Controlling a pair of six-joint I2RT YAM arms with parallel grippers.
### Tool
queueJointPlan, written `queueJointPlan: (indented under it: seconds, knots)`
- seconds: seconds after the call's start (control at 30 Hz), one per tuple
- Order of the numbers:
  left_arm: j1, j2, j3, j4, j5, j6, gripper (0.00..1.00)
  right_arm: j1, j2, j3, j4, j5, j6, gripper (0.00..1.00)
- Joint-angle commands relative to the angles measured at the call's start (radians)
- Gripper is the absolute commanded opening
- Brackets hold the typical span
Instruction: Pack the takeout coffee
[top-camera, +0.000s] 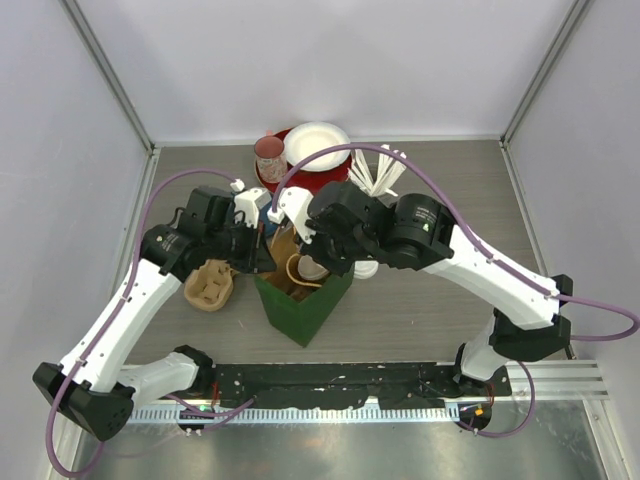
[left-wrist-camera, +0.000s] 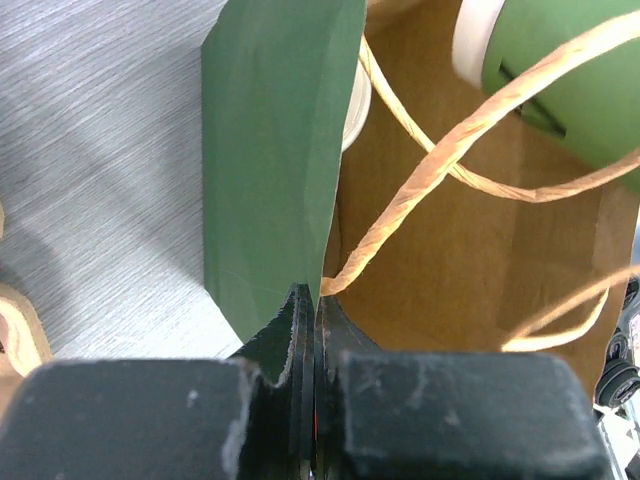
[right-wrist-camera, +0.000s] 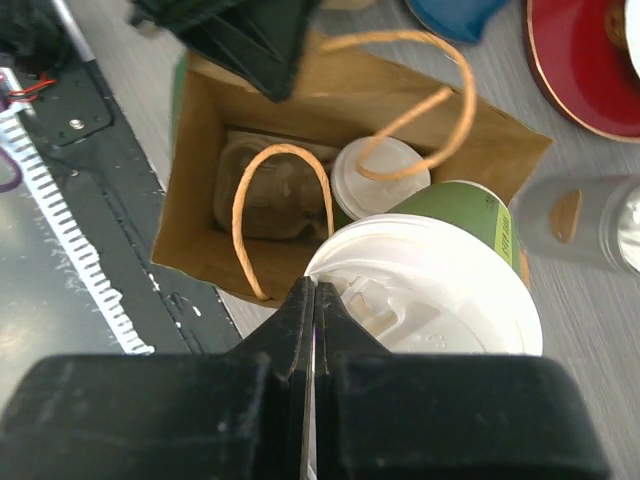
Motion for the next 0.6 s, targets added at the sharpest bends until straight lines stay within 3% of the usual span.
queueJointPlan:
  seconds: [0.0,0.23,0.4,0.57]
  knots:
    - [0.002,-0.008,0.014,0.054,0.034,-0.014,0.0,0.019,0.015,0.02,0.09,-0.134,-0.066,0.01]
    - [0.001,-0.012,0.011,0.046,0.028,0.032,0.0,0.021,0.03,0.048,0.076,-0.126,-0.083,0.01]
    - [-0.01,-0.003,0.037,0.026,-0.003,0.171,0.0,0.021,0.048,0.14,0.033,-0.048,-0.08,0.01]
    - [-0.025,0.009,0.057,0.0,0.002,0.219,0.0,0.021,0.056,0.18,-0.015,0.006,-0.064,0.01]
